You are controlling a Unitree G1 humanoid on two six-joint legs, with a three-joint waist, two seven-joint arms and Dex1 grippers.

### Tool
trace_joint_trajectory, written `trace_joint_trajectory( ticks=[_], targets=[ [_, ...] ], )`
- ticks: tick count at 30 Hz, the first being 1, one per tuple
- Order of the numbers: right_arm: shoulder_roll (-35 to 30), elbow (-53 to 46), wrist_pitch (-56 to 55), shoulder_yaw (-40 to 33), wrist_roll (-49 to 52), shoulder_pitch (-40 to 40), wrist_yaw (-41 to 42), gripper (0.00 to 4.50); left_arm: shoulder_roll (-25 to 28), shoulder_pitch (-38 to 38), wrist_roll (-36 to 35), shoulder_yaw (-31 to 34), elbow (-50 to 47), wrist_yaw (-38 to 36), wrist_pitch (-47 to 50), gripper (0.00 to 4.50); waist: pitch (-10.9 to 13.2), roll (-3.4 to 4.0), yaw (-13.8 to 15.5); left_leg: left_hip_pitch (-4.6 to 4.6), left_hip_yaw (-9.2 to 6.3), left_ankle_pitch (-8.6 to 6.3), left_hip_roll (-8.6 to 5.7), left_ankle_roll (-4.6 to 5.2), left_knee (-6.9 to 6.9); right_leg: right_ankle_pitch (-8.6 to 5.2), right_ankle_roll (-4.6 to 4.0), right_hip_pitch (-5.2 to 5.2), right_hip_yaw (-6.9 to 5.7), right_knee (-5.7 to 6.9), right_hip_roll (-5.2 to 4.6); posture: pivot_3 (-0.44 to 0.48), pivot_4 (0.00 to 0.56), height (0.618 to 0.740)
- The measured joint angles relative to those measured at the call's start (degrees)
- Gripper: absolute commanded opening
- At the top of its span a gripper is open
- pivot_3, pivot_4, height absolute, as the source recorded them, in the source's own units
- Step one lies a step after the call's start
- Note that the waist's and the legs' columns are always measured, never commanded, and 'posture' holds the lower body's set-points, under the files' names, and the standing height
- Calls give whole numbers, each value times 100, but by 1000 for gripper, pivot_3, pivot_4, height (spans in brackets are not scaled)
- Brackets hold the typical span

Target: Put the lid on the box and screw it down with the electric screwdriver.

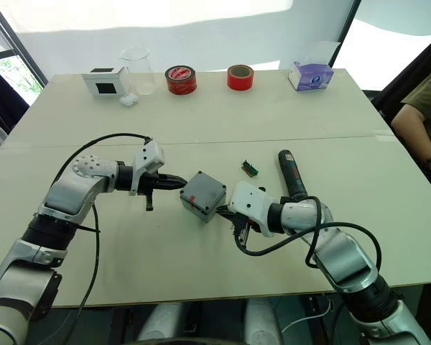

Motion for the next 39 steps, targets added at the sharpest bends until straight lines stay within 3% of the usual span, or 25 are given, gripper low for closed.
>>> trace_joint_trajectory(
  ticks=[39],
  targets=[
    [177, 459, -248, 246, -153, -271, -24, 42, -3, -4, 53, 3, 4, -34, -109, 0, 1, 1, -18, 0, 0, 0, 0, 0, -1, 0, 0, -1, 0, 0, 0, 0, 150, 740]
  ],
)
